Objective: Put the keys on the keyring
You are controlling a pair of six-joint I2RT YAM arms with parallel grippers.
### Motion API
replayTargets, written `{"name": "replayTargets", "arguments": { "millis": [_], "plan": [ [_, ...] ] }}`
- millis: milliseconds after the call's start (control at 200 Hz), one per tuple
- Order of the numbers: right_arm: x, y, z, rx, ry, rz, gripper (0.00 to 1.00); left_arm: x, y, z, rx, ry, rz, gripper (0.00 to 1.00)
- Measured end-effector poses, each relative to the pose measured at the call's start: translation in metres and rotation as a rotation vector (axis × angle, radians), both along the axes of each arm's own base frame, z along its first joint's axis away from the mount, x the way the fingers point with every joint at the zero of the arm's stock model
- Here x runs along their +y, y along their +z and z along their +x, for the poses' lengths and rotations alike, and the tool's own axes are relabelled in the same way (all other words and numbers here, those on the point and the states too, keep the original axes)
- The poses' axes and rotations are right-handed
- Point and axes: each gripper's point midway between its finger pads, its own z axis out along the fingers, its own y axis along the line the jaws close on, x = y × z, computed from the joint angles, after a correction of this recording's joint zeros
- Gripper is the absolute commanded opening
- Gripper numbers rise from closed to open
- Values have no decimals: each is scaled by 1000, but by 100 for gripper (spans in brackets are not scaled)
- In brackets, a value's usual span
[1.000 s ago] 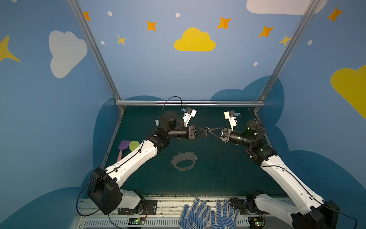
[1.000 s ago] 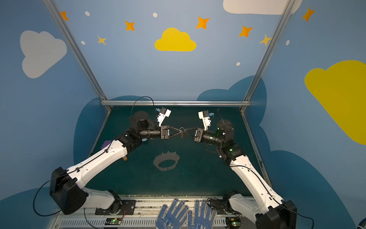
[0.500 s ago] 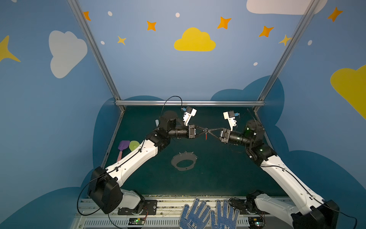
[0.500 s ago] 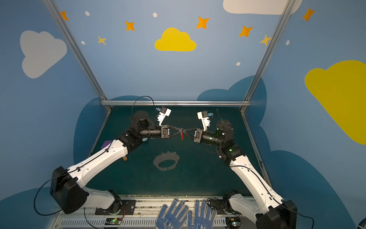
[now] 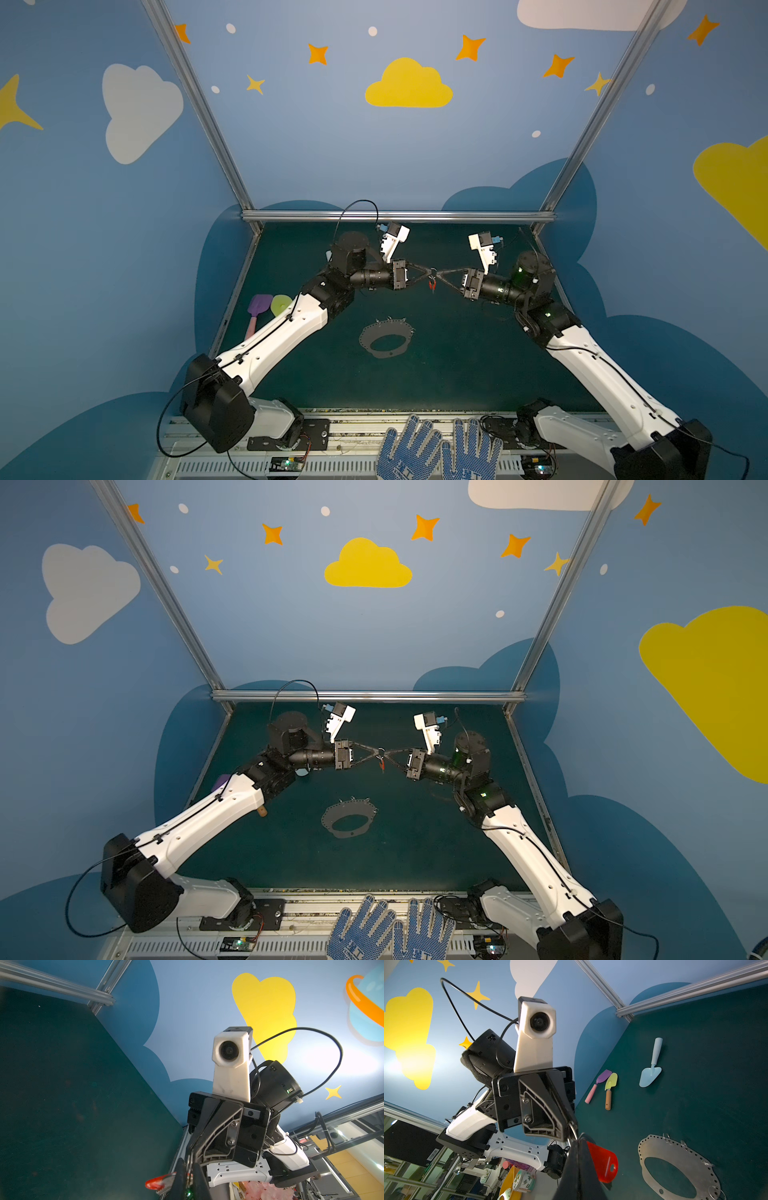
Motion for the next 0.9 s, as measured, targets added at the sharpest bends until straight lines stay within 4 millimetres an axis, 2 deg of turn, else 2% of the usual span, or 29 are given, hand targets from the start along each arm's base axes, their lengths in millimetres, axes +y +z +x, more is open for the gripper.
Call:
{"name": "replayTargets", "arguments": {
  "millis": [125,190,371,651,826,901],
  "plan": [
    [0,0,0,3,1,1,0,0,0,0,-4,-1,1,4],
    [0,0,0,7,0,3,13,0,0,0,-7,-2,1,4],
    [-2,5,-1,6,-8,19,30,0,0,-1,-6,-5,0,4],
    [-3,14,-1,-2,-9,71,34,0,0,-1,-6,-5,0,4],
    [0,8,1,16,0,78,35,0,0,-1,-6,-5,0,4],
    [0,5,1,25,4,78,32,0,0,-1,-6,-5,0,4]
  ]
}}
